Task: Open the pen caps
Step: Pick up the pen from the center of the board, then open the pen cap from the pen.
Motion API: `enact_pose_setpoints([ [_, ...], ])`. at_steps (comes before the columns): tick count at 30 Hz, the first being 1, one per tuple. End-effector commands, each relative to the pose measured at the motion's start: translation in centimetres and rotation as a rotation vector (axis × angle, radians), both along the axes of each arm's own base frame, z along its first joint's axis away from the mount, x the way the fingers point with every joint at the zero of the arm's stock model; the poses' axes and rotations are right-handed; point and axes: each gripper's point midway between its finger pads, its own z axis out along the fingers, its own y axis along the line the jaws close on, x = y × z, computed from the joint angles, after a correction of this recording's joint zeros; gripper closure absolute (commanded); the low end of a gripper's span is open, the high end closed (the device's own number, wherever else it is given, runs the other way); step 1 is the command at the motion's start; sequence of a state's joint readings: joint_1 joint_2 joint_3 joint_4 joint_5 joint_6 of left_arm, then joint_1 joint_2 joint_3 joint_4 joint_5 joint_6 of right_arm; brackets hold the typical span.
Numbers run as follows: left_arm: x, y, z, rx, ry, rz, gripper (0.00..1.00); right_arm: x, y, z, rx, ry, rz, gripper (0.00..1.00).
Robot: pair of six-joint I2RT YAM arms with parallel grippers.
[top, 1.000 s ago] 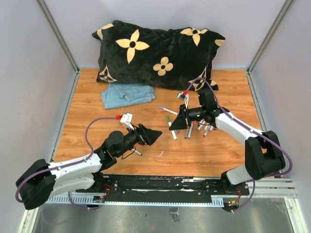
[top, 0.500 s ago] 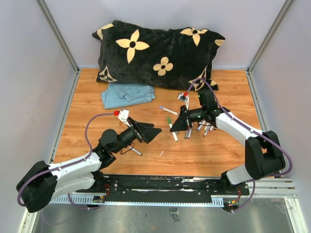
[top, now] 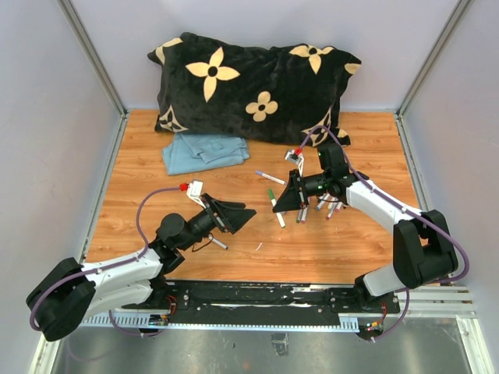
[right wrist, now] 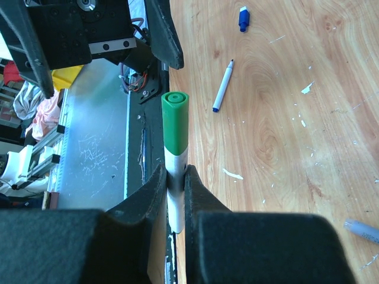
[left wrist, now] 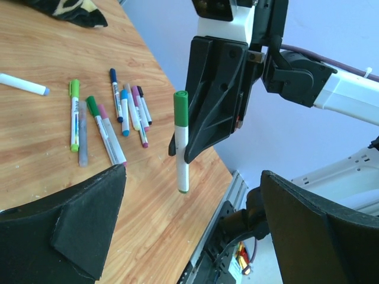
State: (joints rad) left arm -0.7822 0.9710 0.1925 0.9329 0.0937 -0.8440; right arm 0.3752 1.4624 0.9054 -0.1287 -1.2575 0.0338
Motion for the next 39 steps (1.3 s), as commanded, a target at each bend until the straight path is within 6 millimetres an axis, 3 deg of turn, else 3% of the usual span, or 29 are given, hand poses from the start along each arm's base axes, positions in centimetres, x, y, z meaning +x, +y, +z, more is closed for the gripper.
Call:
enact_pose_setpoints([
  [1,-0.1,0.7,1.8,-0.078,-0.041,0.022,0.01,-0.2,0.3,1.0,0.034,-0.021,0.031,0.94],
  [19,0.7,-0.4,1.3,-0.140,0.024,0.005,0.01,-1.8,1.7,0.4,0.033,-0.003,0.102,0.93],
  [31,2.5,-3.0,1.3,-0.123,0.040,-0.001,0.05,-2.3,2.0,0.4,0.039,0.008,0.128,0.93],
  [34,3.0,-3.6,0.8,-0.109,0.054,0.000,0.11,-2.4,2.1,0.4,0.041,0.008,0.131,0.93],
  [39,3.3,-4.6,-0.1,-0.097,0.079,-0.015,0.32,-2.4,2.1,0.6,0.044,0.009,0.135,0.93],
])
